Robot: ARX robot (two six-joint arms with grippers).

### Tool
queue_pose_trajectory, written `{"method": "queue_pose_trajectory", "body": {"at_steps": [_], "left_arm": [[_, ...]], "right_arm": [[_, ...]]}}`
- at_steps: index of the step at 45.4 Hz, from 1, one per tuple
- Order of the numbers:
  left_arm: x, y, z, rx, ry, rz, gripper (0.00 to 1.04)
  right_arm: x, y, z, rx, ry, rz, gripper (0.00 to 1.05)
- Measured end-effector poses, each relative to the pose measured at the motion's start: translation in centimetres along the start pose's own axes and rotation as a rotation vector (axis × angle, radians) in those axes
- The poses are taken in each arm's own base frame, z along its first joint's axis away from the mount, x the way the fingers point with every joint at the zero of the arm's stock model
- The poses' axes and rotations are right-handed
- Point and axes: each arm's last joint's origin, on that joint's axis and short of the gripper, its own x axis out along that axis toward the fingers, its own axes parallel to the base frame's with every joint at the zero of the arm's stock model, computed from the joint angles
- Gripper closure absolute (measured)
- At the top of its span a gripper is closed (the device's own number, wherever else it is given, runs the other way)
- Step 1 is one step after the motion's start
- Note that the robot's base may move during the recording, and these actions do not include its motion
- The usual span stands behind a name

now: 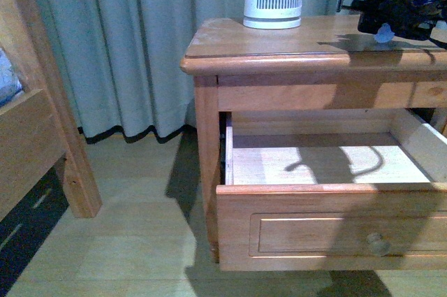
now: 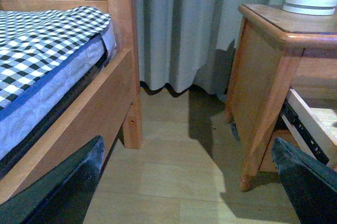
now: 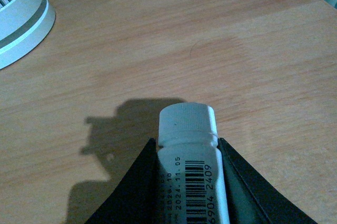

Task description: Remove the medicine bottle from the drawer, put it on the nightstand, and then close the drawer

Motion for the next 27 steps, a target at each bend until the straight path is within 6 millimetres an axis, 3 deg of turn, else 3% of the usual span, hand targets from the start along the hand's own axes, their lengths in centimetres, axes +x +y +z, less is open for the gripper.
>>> {"method": "queue_pose_trajectory", "body": {"at_steps": [2,17,23,27], "left_arm": [[0.0,0.0,0.0,0.0,0.0,0.0,0.07],[0.0,0.0,0.0,0.0,0.0,0.0,0.07],[0.0,0.0,0.0,0.0,0.0,0.0,0.07],[0.0,0.0,0.0,0.0,0.0,0.0,0.07]], "right_arm": [[0.0,0.1,0.0,-0.002,0.0,0.001,0.75],[-0.4,0.5,0.1,-0.01,0.0,0.021,0.29],[-1.9,0.2,1.2,-0.01,-0.044,0.017,0.11],[-3.8,-0.2,2.4,-0.013,-0.091,-0.009,0.06]]}}
